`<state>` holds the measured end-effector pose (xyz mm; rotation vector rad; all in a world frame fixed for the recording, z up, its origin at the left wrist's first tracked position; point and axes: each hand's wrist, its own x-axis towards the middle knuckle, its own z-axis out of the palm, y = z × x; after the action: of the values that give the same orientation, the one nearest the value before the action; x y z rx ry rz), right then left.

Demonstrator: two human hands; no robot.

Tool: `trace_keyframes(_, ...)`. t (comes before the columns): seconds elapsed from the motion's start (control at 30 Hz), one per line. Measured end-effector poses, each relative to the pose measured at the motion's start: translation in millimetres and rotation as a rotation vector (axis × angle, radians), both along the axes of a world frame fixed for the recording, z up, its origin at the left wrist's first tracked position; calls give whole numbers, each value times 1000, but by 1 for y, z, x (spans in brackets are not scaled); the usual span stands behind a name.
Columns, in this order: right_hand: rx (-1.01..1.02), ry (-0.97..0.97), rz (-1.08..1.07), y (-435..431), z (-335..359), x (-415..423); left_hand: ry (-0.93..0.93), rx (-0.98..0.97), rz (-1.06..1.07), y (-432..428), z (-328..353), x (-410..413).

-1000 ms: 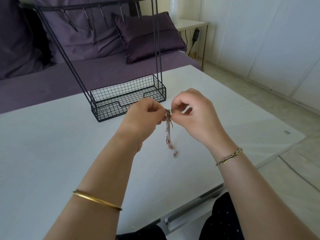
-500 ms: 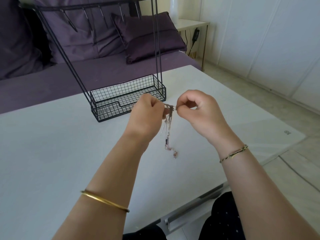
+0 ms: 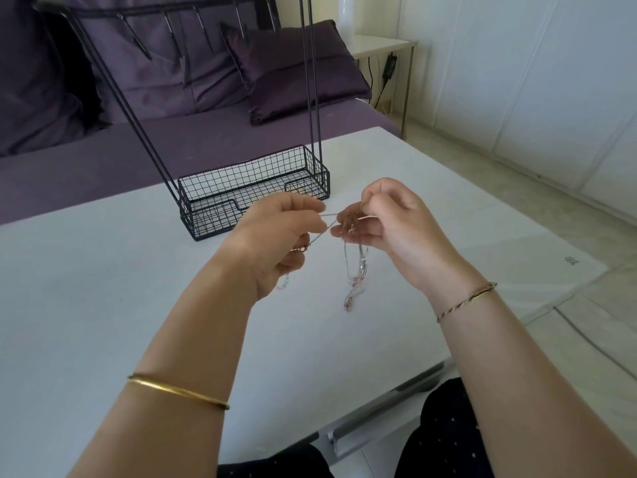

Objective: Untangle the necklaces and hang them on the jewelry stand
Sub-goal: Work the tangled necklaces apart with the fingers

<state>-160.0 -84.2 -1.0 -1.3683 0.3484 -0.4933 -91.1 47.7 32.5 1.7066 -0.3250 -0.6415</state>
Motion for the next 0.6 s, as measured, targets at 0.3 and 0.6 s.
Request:
trace_keyframes(0.3, -353, 103, 45, 1, -7, -1, -121, 134, 73, -1, -4, 1)
trace_keyframes(0.6, -314, 87, 119, 4, -8, -1, 88, 45, 88, 2, -3, 2)
